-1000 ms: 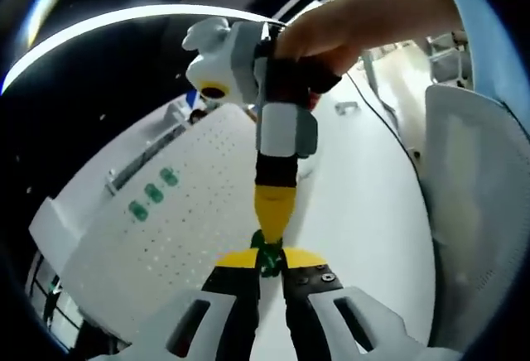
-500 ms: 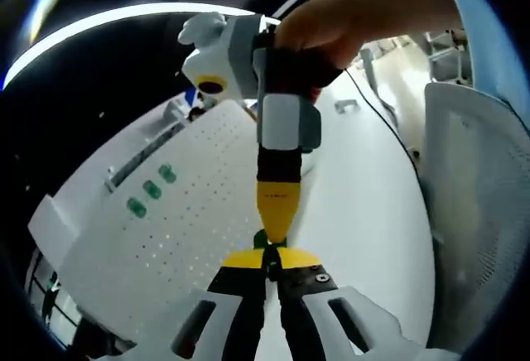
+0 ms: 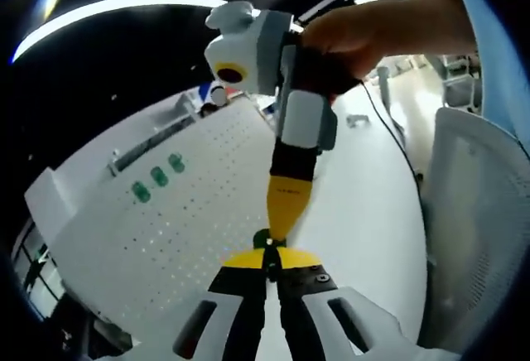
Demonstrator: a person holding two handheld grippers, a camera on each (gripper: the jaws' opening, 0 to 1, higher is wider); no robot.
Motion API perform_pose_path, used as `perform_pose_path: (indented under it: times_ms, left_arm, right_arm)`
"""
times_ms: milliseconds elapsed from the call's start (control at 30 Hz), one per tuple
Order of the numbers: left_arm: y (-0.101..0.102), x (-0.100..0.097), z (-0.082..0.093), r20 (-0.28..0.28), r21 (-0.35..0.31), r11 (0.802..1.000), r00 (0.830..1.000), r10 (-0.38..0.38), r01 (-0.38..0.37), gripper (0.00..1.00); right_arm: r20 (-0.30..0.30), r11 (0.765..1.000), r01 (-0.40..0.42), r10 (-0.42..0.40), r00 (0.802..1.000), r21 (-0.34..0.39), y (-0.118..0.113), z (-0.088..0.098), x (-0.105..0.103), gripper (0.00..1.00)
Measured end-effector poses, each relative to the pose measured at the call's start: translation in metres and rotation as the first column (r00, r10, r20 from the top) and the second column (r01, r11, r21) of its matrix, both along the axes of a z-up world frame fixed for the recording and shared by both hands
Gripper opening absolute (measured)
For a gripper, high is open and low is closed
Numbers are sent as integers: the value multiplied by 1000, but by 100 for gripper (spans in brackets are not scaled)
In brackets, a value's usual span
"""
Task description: Insert the hook assembly into the mounting plate slot until the hook locks in place.
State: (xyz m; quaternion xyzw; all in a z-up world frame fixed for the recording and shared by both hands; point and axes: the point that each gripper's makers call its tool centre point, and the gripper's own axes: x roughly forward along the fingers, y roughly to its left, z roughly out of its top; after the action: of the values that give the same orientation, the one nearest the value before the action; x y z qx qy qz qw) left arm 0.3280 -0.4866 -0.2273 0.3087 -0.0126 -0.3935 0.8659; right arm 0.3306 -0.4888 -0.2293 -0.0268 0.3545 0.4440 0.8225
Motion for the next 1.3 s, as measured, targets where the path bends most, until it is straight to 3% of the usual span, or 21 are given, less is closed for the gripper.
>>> perform_pose_path:
  times_ms: [133, 333, 400, 667, 1300]
  left_arm:
    - [1, 1, 2, -18, -31, 1000, 1000, 4, -4, 4]
    - [7, 6, 10, -85, -150, 988, 996, 30, -43, 3]
    - [9, 7, 11, -91, -160, 986, 995, 37, -52, 3]
    - [13, 12, 14, -140, -216, 972, 988, 63, -93, 3]
    - [23, 22, 30, -181, -272, 951, 979, 96, -144, 3]
  right_arm:
    - [31, 1000, -15, 15, 999, 0, 1, 4, 1, 0]
    - [86, 999, -34, 34, 996, 1, 1, 13, 2, 1]
    - [127, 999, -46, 47, 991, -14, -1, 15, 4, 4]
    - [178, 998, -59, 59, 982, -5, -3, 21, 6, 9]
    - [361, 990, -102, 61, 931, 98, -15, 44, 11, 44]
